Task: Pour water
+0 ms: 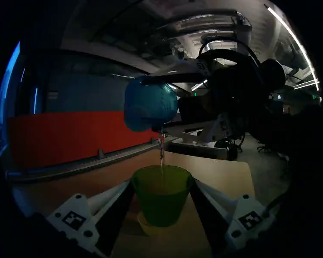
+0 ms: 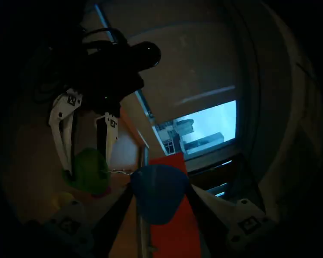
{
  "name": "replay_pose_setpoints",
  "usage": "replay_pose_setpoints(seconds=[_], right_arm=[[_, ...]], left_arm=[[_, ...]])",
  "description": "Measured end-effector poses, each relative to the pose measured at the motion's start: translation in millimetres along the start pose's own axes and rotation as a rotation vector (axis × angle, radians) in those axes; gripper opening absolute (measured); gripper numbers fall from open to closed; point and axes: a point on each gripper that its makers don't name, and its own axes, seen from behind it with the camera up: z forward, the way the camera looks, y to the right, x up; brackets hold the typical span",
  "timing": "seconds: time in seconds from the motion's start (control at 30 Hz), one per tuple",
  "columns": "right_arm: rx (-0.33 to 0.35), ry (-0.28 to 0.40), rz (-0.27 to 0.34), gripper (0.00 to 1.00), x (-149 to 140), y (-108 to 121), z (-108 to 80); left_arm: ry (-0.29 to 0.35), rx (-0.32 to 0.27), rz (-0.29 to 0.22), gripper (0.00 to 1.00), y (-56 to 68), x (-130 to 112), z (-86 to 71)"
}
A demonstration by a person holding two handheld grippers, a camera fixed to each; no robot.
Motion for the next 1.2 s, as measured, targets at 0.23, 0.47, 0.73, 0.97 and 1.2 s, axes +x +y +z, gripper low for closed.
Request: replay_pose_setpoints(seconds=[0.23,0.47,0.73,0.97,1.2], right_arm=[[0.000,-0.003,-0.019,0.90,-0.8,0.2,-0.9],[0.000,-0.008,-0.044,0.90,-2.8,0.0,-1.2],[0.002,-0.011,-0.064,0.90,-4.4,-1.2,-0.7],[-0.005,-0.012,-0.076,0.90,-5.6,1.1,-0.3],[-0.012,-0.010,-0.094,0.90,-4.9,3.9,-0.7]], left_arm=[[-0.001,0.000,0.001,0.87,-0.1,-0.3,1.1],[-0.004,0.002,0.002,0.87,-0.7,-1.4,1.6],[-0.003,-0.001,0.004,0.87,1.1,-0.2,2.5],[-0.003,-0.001,0.006,0.86,0.6,-0.1,2.9],[0.001,-0.002,-0.003,0.87,-0.9,-0.3,2.6]])
